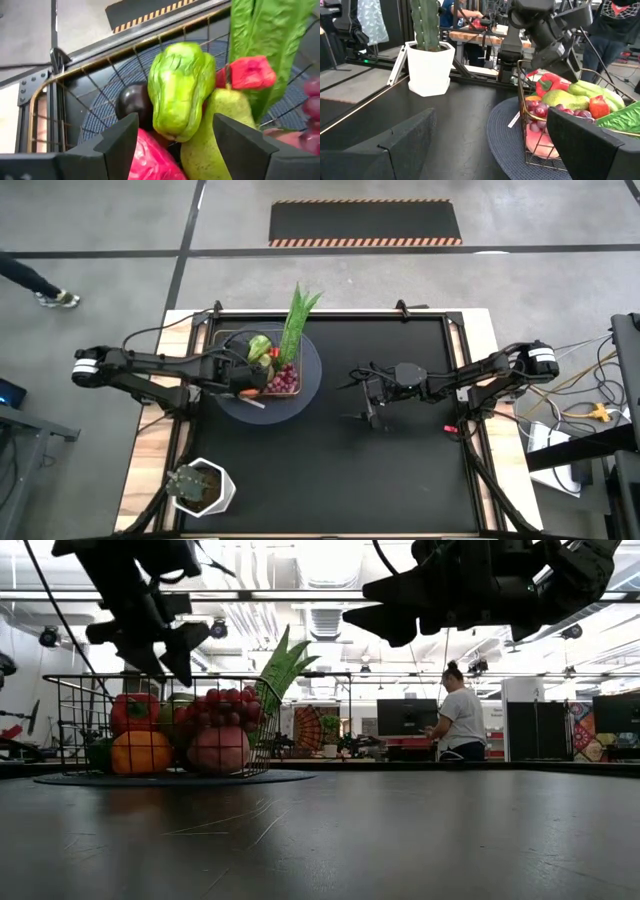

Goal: Build produce basket
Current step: Return to Home Position

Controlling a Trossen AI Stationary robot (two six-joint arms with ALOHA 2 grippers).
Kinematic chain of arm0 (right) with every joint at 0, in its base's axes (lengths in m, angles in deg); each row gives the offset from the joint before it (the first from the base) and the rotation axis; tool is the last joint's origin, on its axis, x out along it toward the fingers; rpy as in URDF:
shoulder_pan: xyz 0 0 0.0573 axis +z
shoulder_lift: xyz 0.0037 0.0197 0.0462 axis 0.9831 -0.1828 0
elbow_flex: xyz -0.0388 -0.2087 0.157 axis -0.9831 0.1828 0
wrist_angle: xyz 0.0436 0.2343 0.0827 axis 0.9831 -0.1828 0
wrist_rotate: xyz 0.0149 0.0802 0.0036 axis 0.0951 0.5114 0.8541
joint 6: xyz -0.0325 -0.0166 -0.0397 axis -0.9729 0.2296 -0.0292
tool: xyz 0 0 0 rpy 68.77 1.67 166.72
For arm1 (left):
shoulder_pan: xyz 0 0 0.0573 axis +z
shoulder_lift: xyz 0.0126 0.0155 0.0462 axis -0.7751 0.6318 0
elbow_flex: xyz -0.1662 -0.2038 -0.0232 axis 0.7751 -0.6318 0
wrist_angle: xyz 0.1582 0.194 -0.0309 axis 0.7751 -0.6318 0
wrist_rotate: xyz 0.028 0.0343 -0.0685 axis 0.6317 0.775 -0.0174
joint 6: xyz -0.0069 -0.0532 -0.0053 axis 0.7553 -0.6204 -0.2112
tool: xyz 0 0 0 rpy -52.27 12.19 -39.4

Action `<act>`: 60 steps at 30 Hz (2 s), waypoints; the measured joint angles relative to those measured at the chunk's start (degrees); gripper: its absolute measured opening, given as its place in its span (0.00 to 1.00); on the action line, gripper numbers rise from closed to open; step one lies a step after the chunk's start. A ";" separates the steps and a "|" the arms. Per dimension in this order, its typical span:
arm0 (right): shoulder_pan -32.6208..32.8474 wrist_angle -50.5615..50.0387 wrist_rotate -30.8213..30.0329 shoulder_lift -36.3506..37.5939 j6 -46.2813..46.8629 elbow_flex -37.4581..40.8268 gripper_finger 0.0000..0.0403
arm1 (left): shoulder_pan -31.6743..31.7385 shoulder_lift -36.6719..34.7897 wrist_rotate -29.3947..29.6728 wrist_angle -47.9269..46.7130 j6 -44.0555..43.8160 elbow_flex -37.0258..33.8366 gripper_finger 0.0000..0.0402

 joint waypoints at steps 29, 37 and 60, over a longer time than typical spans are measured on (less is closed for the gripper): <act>-5.66 14.18 1.60 2.48 -5.86 12.05 0.90 | -25.49 -14.18 -10.29 43.38 62.05 -8.38 0.46; -5.84 14.33 1.65 12.79 -7.25 18.08 0.90 | -25.49 -31.80 -13.68 47.31 63.62 -19.86 0.25; -6.14 10.76 0.26 39.26 -8.96 30.82 0.21 | -25.49 -63.33 -19.55 49.31 71.84 -36.04 0.01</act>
